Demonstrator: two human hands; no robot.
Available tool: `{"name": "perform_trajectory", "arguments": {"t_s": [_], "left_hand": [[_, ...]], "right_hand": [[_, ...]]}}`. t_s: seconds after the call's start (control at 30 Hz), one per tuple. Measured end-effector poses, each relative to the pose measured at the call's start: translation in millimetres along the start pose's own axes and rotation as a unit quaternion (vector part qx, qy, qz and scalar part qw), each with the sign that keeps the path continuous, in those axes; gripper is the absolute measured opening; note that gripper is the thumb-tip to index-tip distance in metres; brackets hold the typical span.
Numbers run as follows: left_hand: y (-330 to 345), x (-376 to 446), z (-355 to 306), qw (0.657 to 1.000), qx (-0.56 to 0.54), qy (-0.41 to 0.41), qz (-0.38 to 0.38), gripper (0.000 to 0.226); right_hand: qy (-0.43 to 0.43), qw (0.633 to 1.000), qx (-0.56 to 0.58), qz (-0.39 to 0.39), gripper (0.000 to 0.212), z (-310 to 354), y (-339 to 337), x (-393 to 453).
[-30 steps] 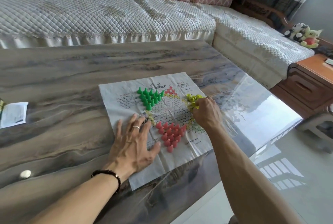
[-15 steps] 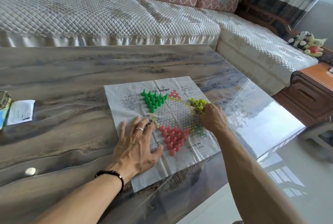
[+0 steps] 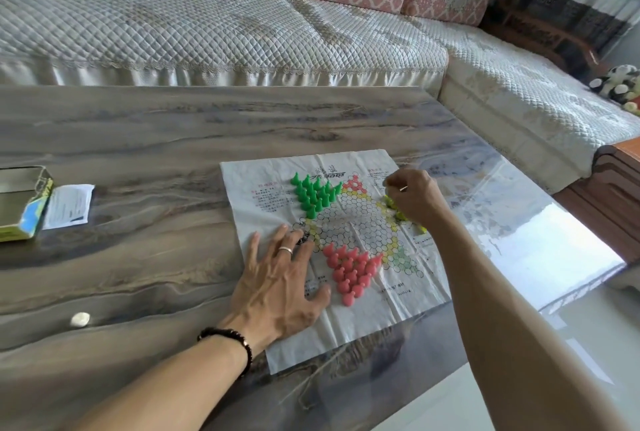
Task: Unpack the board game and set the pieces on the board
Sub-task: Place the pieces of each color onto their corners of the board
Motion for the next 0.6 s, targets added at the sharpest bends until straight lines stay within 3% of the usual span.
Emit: {"name": "perform_trajectory", "arguments": {"t_s": [0.23, 0.6], "left_hand": [[1.9, 0.4, 1.4, 1.0, 0.0, -0.001, 0.002, 0.081], [1.8, 0.4, 1.9, 1.0, -0.003, 0.003, -0.006, 0.082]], "right_hand": [[0.047, 0.999, -0.003, -0.017, 0.01, -8.5, 22.1, 5.6], [0.019, 0.998, -0.054, 0.009, 0.004, -8.7, 35.5, 13.0]]}}
Point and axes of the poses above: each hand's wrist, its own x-axis towards the middle knuckle, its own y-axis out of the palm, z = x × y, the point moved 5 cm from there along x, towards the middle knuckle, and after that the axes turned 8 degrees about y, right-handed, at the moved point
